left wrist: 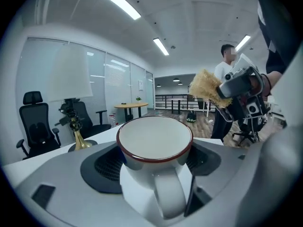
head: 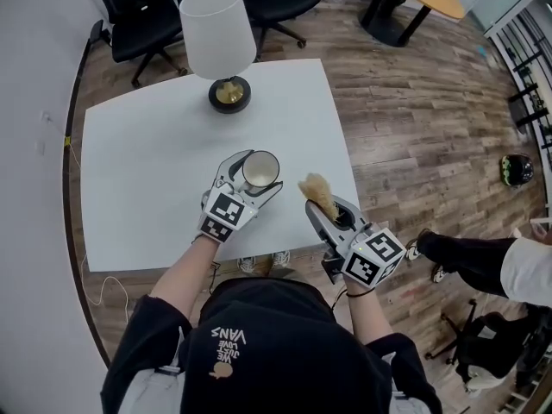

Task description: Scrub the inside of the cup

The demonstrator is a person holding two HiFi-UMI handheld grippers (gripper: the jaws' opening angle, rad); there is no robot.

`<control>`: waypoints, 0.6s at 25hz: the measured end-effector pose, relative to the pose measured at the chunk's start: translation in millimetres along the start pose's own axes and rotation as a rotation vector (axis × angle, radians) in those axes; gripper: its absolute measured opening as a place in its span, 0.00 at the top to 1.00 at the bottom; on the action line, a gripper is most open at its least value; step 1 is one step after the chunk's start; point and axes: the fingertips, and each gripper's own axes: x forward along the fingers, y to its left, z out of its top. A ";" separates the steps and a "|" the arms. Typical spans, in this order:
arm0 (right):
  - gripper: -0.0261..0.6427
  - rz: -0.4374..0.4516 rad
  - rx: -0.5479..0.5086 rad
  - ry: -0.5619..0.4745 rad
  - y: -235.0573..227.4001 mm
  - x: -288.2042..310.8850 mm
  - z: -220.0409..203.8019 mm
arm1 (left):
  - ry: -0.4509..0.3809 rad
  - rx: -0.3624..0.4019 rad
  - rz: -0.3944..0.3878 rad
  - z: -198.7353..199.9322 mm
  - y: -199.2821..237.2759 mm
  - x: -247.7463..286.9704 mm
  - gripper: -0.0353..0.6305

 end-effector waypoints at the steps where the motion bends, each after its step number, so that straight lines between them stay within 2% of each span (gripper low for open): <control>1: 0.81 -0.006 0.002 0.001 -2.7 -1.2 -0.5 | 0.007 -0.015 0.002 -5.7 0.4 3.7 0.35; 5: 0.81 -0.026 0.010 0.005 -12.0 -5.6 -3.3 | 0.029 -0.065 0.008 -26.6 0.1 16.1 0.35; 15: 0.81 -0.043 0.018 0.031 -21.0 -7.6 -11.3 | 0.053 -0.100 0.025 -53.4 2.2 33.1 0.35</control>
